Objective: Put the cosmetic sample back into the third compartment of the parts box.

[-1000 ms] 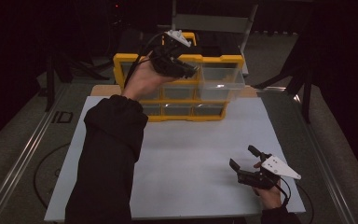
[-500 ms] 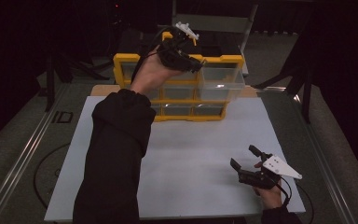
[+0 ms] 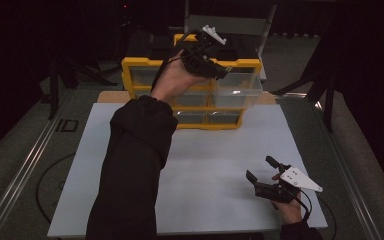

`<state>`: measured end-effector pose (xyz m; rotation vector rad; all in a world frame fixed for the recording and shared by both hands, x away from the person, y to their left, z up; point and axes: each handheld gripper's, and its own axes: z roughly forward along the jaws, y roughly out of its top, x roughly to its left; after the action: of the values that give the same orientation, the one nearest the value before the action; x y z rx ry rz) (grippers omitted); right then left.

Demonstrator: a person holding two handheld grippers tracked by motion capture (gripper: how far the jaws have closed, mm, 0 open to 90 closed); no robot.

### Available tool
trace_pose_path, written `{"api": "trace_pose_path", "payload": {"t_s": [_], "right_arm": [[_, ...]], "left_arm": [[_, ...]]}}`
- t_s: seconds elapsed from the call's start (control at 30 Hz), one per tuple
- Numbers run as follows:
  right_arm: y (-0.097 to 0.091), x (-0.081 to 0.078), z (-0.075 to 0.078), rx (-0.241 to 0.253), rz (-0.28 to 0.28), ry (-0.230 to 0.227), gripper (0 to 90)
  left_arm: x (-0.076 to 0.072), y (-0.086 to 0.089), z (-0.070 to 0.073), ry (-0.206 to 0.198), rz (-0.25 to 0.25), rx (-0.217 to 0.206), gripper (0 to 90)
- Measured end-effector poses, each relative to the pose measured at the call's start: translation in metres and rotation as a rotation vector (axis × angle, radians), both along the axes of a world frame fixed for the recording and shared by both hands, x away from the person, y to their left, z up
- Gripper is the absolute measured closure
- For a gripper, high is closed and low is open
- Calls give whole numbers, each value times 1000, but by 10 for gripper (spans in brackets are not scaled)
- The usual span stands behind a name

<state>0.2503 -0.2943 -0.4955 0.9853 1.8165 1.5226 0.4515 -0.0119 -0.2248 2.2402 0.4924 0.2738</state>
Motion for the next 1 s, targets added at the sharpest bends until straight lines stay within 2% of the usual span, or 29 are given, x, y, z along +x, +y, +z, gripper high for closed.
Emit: {"api": "trace_pose_path", "payload": {"t_s": [0.13, 0.23, 0.37, 0.6, 0.83, 0.87, 1.0], "right_arm": [[-1, 0, 0, 3, -1, 0, 95], [0, 0, 0, 3, 2, 1, 94], [0, 0, 0, 1, 2, 1, 95], [0, 0, 0, -2, 2, 0, 95], [0, 0, 0, -2, 1, 0, 95], [0, 0, 0, -3, 2, 1, 95], [0, 0, 0, -3, 0, -2, 95]], "left_arm": [[-2, -7, -1, 0, -10, 14, 808], [-2, -10, -1, 5, -9, 5, 808], [-3, -13, -3, 8, -13, 22, 807], [-3, -16, -7, 29, -23, 23, 806], [-1, -14, -10, 39, -18, 28, 805], [-1, -14, -11, 42, -14, 18, 805], [1, -11, -12, 62, -14, 18, 789]]}}
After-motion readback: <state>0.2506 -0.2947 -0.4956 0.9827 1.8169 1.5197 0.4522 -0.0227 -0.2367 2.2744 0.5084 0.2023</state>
